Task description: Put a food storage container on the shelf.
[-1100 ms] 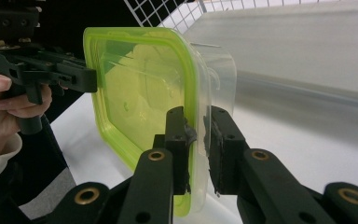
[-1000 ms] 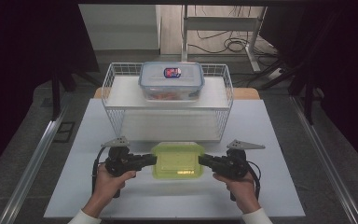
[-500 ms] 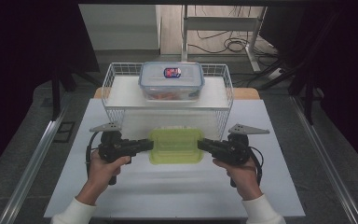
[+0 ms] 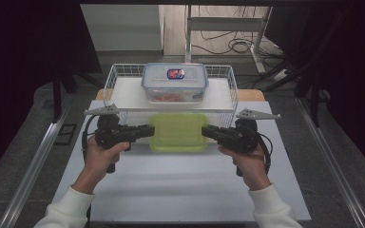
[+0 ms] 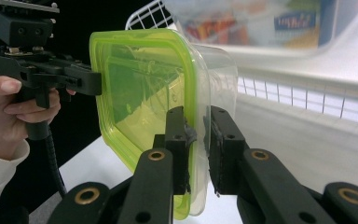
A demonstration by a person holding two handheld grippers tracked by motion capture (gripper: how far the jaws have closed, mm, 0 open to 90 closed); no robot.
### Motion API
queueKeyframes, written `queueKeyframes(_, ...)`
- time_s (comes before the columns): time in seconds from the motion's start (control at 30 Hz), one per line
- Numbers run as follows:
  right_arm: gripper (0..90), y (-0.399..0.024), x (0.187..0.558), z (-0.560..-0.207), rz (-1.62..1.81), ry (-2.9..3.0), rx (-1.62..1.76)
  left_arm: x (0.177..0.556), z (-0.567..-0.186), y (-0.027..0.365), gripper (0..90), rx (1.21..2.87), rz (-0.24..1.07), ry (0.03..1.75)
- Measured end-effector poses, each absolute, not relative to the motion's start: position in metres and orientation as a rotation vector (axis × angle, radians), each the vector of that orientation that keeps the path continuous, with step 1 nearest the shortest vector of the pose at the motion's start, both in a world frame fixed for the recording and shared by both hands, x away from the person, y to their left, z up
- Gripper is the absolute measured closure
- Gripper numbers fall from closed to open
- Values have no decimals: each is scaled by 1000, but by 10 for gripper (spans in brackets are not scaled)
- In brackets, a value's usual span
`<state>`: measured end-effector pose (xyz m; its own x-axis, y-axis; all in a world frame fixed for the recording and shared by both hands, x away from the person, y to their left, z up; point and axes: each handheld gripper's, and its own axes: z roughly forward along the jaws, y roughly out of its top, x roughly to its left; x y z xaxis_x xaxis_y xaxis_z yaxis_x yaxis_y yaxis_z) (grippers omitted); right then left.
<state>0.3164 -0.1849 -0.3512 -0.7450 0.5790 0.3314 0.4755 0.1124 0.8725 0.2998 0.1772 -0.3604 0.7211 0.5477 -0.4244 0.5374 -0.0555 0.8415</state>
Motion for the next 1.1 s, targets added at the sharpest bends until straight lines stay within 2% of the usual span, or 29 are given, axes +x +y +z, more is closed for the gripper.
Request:
queueKeyframes(0.43,790,-178,332,-300,1728,2245,1042,316,-315,184,811,1683,43,845)
queueKeyframes(0.73,790,-174,345,-277,1738,2235,1029,330,-287,188,812,1687,63,837)
queueKeyframes(1.1,790,-168,379,-250,1752,2240,1056,363,-257,194,812,1697,62,854)
